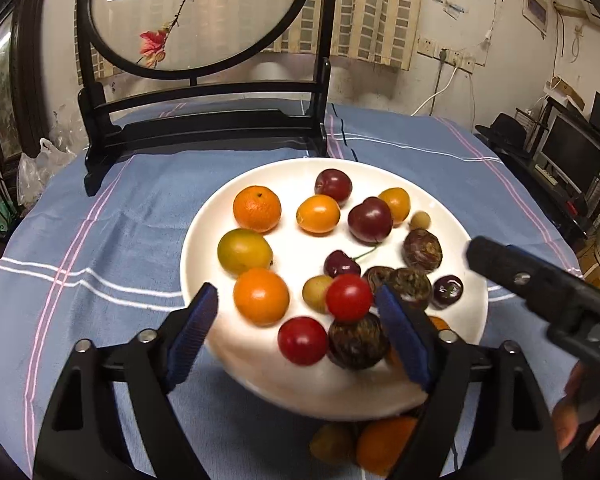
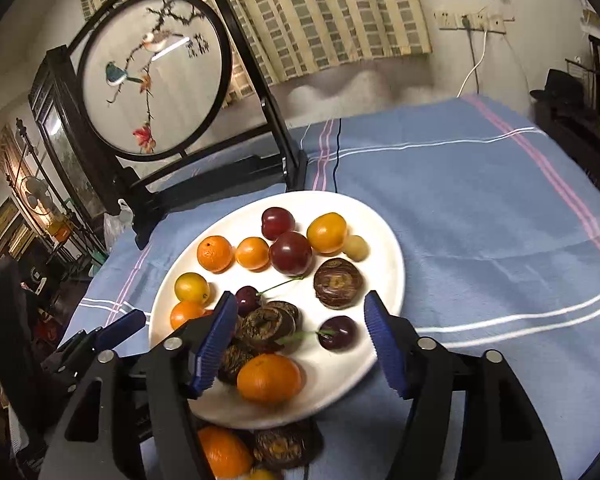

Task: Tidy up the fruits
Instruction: 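Lower the brown fruit and red tomato onto the white plate and open both tools, then grasp a small yellow fruit with the right tool while the left tool grasps a mandarin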

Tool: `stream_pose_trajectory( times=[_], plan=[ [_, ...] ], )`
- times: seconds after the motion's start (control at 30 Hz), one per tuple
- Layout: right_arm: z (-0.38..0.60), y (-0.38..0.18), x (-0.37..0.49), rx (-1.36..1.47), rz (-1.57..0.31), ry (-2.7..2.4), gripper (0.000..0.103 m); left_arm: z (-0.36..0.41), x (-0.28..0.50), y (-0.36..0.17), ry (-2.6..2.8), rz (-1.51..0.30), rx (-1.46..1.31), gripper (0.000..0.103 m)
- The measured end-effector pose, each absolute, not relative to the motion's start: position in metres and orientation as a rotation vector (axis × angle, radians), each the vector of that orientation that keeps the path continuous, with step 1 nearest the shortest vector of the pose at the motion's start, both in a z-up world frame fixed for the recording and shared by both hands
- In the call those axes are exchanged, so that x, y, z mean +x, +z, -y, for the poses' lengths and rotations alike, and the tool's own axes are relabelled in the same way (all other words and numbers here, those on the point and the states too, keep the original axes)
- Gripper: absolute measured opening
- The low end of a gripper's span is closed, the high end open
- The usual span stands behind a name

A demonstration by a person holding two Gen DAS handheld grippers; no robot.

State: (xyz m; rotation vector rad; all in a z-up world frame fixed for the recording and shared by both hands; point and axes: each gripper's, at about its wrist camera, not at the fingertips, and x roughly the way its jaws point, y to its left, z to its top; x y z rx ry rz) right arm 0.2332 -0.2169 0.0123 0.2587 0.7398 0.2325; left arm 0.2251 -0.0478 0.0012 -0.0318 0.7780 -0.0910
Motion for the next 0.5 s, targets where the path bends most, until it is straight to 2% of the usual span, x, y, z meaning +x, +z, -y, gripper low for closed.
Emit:
stream_pose_trajectory(
  times=[0.27,0.5],
  plan=[
    [0.215,0.002,0.184,0.098,-0.806,0.266,0.070,0.038,0.204,0.003,-0.093,-0.785,-0.037,0.093],
    [0.197,-0.018,0.162,-0.030,-0.880,0.320,0.070,0.031,0.179,-0.015,-0.085,-0.832,-0.011,0.094]
  ],
)
